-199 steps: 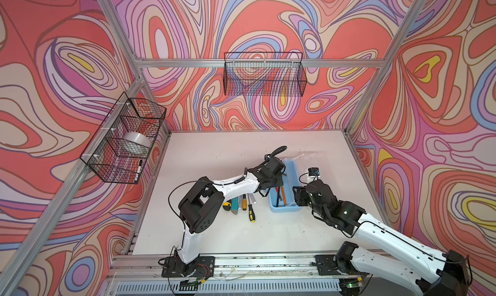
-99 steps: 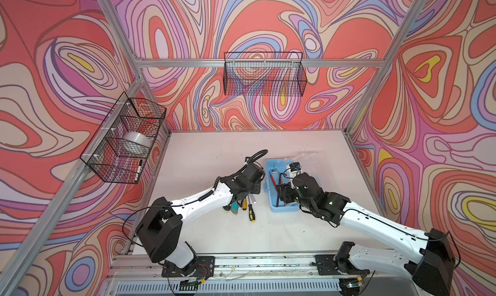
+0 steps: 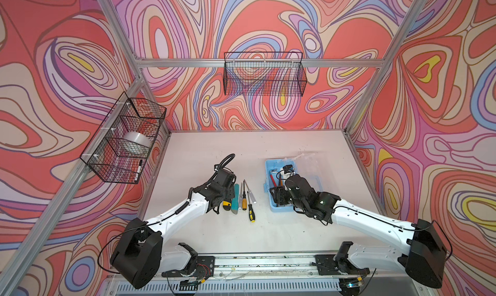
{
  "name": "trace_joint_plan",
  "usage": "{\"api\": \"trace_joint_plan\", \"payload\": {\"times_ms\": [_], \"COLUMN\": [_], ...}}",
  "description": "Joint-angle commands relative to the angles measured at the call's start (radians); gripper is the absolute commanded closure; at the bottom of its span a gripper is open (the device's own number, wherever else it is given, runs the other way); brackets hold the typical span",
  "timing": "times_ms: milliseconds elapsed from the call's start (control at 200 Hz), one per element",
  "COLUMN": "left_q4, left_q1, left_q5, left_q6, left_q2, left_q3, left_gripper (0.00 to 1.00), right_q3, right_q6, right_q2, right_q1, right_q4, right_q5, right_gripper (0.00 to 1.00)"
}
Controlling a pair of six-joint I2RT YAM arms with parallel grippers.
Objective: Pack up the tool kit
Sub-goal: 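Lower the black hex key into the box and open the left gripper, then move the left gripper back and close it on the yellow-black utility knife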
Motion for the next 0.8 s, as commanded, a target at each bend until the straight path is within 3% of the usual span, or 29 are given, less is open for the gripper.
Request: {"api": "trace_joint_plan", "payload": {"times_ms": [0, 205, 796], "left_q4": [0.034, 0.063, 0.128], "left_q1": [0.027, 0.054, 0.055], "left_q5": [0.041, 0.114, 0.104], "left_q6": [0.043, 0.064, 0.04], "left_q2": [-0.004, 0.071, 0.223], "left_q3": [-0.013, -0.017, -0.03], "left_gripper": [0.36, 0.37, 0.41], "right_q3": [-0.002, 0.009, -0.037], "right_q6": [0.038, 0.045, 0.093], "right_q2": [0.018, 0.056, 0.083], "right_q1": [0.018, 0.07, 0.082], "right_q4": [0.008, 0.015, 0.071], "right_q5": [0.012, 0.052, 0.059], "right_gripper": [0.35, 0.35, 0.37]}}
